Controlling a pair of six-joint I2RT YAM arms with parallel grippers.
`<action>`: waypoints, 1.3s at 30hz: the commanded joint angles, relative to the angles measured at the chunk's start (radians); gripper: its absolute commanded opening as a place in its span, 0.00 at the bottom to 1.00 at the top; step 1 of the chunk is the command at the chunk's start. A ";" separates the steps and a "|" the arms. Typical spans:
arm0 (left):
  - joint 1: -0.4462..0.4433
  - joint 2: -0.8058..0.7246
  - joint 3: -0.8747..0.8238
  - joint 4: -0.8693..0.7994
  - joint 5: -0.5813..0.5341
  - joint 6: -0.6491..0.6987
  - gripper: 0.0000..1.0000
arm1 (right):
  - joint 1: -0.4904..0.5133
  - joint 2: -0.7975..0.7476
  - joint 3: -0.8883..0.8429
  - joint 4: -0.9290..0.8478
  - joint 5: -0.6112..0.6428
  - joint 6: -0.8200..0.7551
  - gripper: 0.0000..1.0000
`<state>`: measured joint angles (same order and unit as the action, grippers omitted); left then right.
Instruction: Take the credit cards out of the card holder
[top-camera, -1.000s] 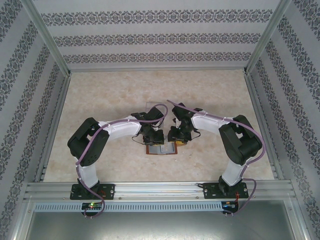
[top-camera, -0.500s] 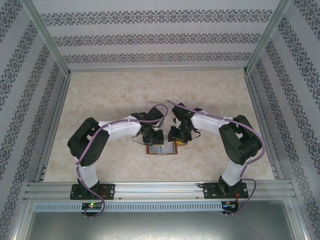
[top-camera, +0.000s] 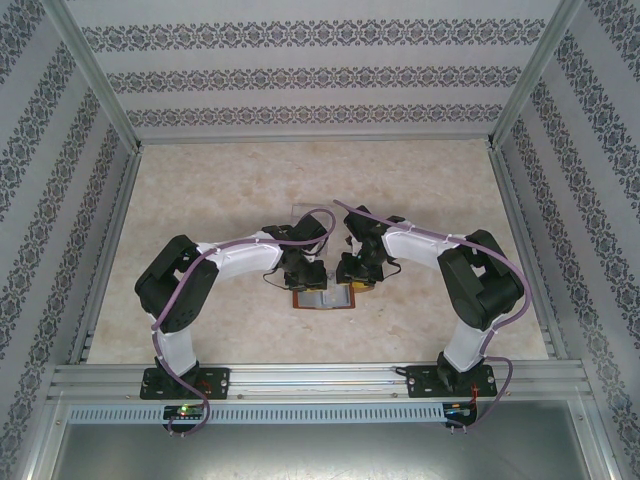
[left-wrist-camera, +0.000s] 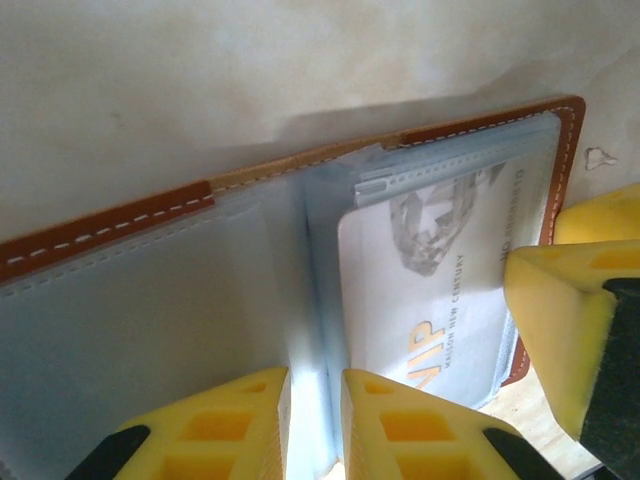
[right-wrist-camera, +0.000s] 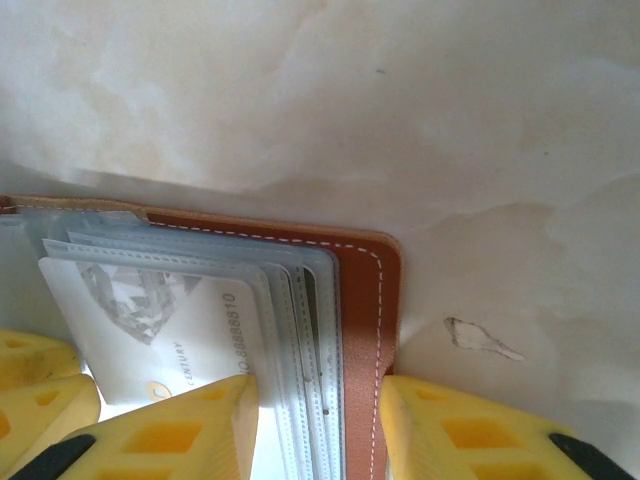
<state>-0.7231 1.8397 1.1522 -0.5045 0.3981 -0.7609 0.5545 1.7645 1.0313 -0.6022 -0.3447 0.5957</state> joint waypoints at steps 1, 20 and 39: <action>0.017 0.000 0.004 0.032 0.029 0.004 0.22 | 0.006 0.035 -0.008 -0.065 0.064 -0.016 0.39; 0.019 0.038 0.004 -0.011 0.013 0.026 0.19 | 0.002 0.034 -0.008 -0.071 0.064 -0.023 0.38; 0.045 -0.066 -0.009 -0.028 -0.008 0.039 0.15 | -0.001 0.035 -0.012 -0.073 0.069 -0.022 0.38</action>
<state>-0.6895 1.8133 1.1522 -0.5220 0.3912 -0.7376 0.5537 1.7702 1.0321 -0.6147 -0.3294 0.5949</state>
